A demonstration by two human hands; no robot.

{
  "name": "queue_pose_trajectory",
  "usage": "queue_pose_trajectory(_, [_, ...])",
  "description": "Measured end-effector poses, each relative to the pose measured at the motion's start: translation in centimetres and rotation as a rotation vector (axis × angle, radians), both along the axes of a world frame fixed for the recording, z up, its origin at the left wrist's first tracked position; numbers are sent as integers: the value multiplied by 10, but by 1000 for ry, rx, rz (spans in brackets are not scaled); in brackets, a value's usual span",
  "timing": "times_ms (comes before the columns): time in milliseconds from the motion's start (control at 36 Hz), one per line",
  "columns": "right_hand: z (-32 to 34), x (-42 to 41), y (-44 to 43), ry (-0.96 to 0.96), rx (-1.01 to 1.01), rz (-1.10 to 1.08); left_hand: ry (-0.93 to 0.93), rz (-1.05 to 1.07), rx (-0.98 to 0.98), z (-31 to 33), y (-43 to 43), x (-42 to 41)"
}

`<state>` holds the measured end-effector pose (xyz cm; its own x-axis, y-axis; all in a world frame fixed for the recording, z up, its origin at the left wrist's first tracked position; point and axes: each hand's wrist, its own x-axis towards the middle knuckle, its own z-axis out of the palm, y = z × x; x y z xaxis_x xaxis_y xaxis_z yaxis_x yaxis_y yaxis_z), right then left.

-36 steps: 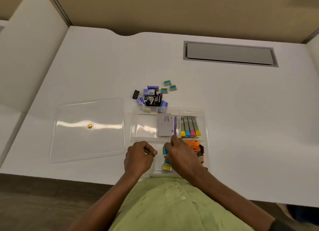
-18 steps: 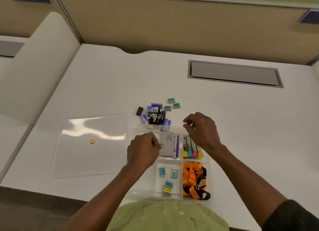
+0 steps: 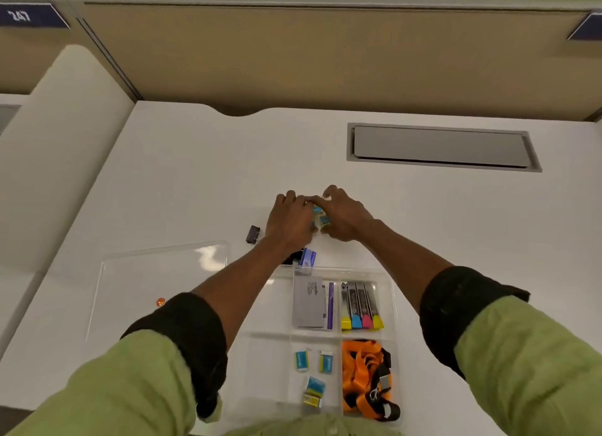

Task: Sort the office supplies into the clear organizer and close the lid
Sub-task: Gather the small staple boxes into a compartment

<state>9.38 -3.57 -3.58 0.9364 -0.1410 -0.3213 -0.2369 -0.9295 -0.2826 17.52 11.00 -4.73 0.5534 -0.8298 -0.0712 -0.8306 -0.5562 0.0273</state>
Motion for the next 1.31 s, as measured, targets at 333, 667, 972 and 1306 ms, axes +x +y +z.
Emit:
queue_pose_trajectory(333, [-13,-12,-3,-78,33,-188,74,66,-98,-16,-1,1])
queue_pose_trajectory(667, [17,-92,-6,-302,384,-777,230,215,-474,45,55,-49])
queue_pose_trajectory(972, [64,-178,111,-207,534,-679,512,324,-330,76,158,-143])
queue_pose_trajectory(1306, [44,-215,192,-48,310,-501,427,166,-66,45,176,-201])
